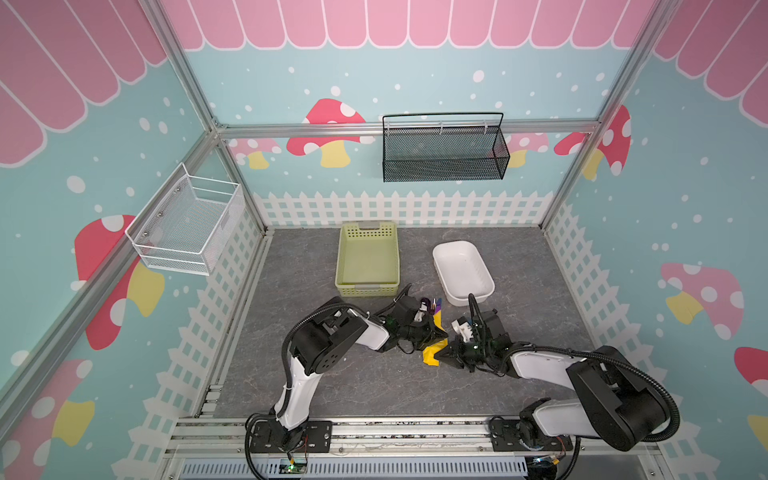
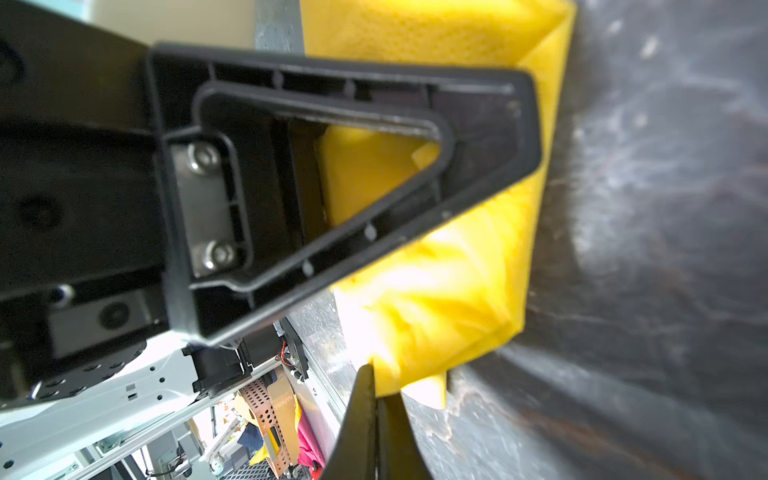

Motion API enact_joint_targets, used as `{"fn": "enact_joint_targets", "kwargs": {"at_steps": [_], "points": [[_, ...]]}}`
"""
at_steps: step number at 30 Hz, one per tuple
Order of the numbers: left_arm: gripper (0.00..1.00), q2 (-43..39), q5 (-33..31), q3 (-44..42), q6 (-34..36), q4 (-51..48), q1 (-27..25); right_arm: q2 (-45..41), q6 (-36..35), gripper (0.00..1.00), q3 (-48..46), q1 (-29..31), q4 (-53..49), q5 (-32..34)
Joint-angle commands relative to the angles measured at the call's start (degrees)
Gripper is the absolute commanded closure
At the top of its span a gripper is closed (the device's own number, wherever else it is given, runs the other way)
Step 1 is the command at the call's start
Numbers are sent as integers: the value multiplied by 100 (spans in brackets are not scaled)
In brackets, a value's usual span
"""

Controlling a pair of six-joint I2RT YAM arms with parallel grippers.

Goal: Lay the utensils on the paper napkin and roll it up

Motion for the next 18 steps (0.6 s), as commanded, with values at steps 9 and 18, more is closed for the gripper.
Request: {"fn": "enact_joint_targets", "kwargs": {"at_steps": [9,18], "points": [[100,12,7,-23,7,-70,-23,-435,-648,100,-228,-22,-1328,604],[100,-427,-56,362,755,-1160,-30,-170,-1100,100,-369,-22,-1615,927]]}}
